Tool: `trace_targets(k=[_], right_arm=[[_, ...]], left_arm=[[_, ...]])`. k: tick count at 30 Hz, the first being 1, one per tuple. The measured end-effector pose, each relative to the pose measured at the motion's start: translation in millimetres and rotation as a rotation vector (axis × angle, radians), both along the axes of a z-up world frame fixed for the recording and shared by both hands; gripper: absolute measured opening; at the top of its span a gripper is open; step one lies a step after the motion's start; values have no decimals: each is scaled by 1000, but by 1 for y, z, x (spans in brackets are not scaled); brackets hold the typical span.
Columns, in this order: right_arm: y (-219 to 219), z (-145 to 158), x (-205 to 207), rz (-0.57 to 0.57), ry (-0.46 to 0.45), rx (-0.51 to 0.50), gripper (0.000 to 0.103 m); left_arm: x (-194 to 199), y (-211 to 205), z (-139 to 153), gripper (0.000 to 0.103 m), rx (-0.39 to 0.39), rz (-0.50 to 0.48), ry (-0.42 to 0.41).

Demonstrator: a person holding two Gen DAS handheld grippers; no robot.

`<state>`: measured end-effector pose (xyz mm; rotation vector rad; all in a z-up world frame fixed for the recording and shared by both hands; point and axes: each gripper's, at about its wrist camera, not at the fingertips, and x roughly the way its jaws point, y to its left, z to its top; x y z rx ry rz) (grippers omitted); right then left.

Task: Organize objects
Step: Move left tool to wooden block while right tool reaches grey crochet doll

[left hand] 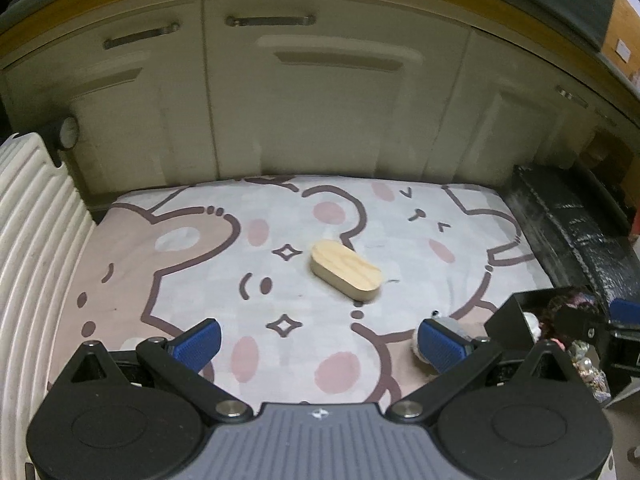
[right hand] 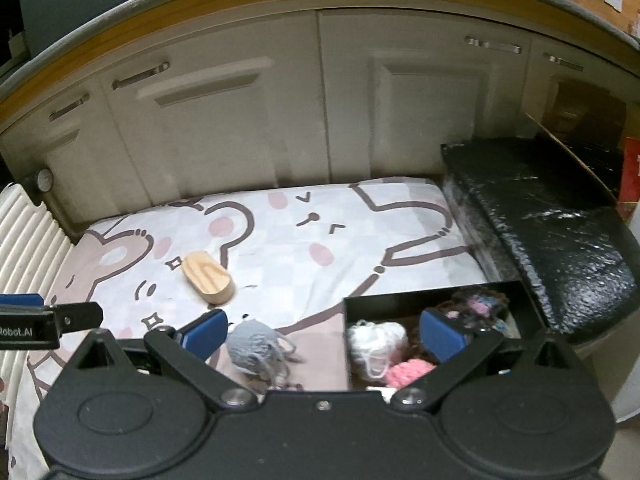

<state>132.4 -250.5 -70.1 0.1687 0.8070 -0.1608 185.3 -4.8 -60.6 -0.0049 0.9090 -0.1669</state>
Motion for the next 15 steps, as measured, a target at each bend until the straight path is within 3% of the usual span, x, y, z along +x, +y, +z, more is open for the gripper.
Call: trace_targets(k=[15], right_arm=[[18, -18, 29, 60, 4, 24, 103]], left_arm=[[31, 8, -19, 103, -61, 89, -46]])
